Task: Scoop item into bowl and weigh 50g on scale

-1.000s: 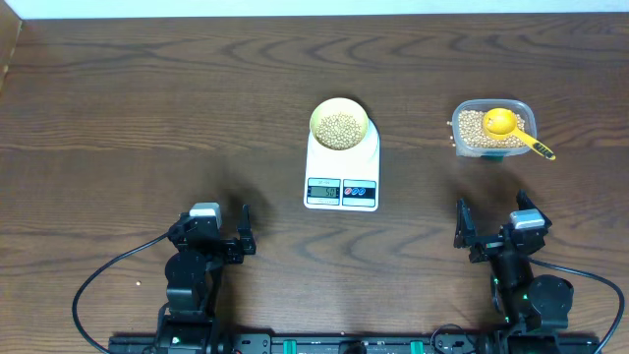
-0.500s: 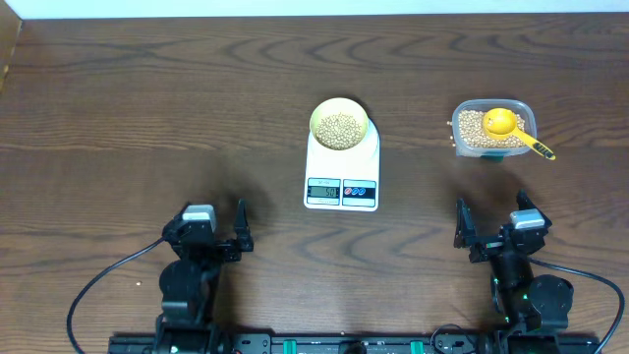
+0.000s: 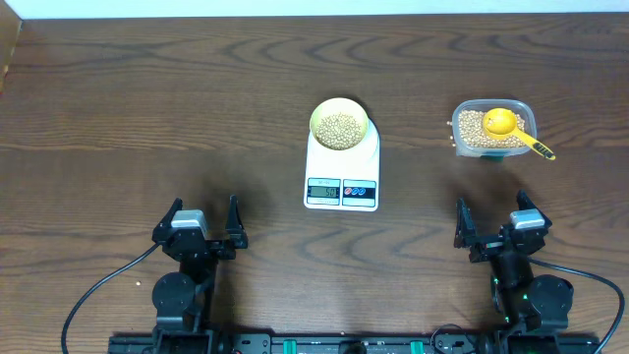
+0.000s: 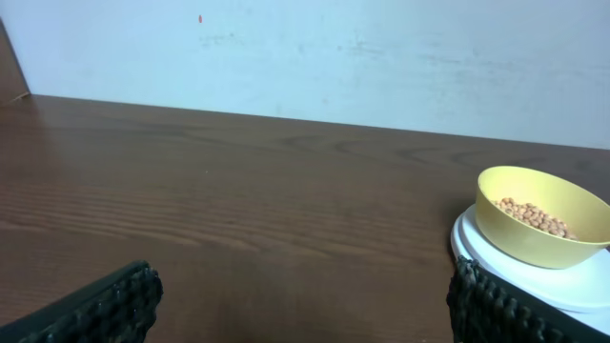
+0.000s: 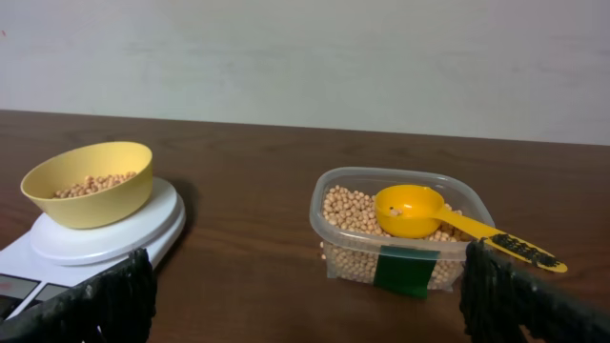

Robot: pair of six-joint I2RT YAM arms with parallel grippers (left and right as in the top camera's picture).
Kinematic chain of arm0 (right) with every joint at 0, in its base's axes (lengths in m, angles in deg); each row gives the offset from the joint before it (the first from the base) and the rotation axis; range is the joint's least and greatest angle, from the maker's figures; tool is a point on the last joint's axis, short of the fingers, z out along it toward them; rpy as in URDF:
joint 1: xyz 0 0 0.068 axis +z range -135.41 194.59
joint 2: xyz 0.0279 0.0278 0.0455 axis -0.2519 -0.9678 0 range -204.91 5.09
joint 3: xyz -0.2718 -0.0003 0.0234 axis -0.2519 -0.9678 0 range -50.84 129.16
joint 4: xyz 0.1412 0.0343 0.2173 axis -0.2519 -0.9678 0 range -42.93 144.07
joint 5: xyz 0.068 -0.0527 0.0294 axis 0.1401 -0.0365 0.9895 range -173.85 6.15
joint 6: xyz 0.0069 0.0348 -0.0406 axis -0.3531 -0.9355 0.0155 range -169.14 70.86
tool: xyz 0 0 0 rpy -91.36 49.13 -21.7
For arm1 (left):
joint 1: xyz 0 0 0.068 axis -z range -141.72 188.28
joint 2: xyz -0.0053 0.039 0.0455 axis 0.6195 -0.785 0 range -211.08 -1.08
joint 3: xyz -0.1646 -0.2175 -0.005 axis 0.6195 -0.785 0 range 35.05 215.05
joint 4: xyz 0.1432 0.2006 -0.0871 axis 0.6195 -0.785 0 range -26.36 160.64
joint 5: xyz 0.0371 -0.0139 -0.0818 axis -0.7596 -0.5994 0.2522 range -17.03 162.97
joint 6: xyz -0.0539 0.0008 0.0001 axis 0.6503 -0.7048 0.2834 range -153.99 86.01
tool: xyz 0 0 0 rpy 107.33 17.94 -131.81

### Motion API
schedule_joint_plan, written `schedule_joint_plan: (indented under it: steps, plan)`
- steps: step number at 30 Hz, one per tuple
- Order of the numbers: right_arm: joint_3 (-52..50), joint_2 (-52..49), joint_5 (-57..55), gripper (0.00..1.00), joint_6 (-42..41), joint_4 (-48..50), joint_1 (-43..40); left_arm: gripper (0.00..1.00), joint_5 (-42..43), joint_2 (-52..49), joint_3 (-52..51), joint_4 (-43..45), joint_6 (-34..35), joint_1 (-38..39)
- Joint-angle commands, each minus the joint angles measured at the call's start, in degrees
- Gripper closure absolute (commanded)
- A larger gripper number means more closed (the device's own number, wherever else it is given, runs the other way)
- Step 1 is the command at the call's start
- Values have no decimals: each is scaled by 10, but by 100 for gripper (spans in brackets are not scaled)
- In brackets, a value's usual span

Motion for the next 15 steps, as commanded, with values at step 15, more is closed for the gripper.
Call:
schedule_joint_plan:
  steps: [15]
  plan:
    - [0, 4, -2, 1, -8, -3, 7, 2, -18, -5, -9, -24, 5, -2]
